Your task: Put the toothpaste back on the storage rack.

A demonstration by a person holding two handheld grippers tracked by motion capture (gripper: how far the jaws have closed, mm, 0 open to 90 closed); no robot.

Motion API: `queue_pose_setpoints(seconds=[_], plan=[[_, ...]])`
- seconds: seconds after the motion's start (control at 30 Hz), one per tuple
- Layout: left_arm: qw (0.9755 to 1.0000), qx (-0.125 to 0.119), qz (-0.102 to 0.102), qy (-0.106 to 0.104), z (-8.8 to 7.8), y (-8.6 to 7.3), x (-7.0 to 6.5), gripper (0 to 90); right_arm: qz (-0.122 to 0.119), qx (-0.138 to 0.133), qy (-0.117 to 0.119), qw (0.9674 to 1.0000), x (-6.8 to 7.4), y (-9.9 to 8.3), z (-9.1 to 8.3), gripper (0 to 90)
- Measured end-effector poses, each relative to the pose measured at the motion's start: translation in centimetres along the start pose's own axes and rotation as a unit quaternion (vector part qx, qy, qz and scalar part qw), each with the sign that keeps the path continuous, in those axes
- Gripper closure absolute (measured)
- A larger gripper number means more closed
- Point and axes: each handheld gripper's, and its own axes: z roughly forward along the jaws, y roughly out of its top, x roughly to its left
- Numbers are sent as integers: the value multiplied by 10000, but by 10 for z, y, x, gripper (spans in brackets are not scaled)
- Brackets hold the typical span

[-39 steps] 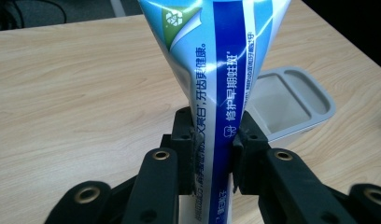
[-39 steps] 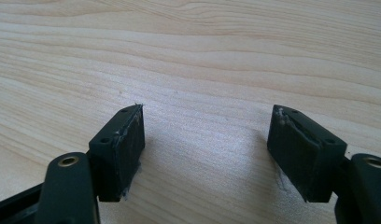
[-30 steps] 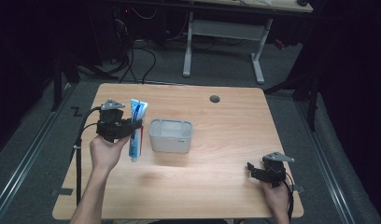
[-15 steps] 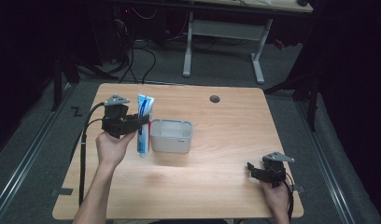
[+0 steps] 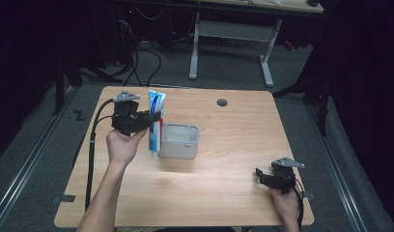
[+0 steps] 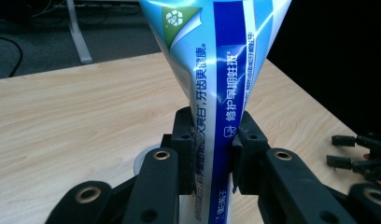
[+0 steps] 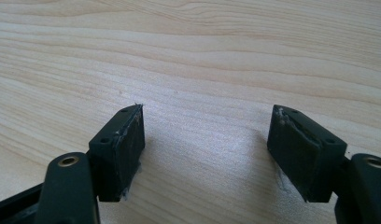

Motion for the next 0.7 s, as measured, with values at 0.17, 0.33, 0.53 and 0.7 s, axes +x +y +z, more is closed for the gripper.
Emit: queue_pose_setpoints(seconds=[0.17, 0.33, 0.53, 0.7], plan=[[9999, -99, 39, -16, 4, 7, -4, 746, 1, 0, -1, 10000, 0, 0, 0, 276], [9997, -156, 136, -92, 10, 13, -9, 745, 0, 1, -2, 10000, 0, 0, 0, 276], [9993, -248, 259, -84, 16, 20, -15, 745, -1, 0, -3, 10000, 0, 0, 0, 276], [9990, -278, 334, -74, 21, 24, -18, 745, -2, 0, -3, 10000, 0, 0, 0, 276]])
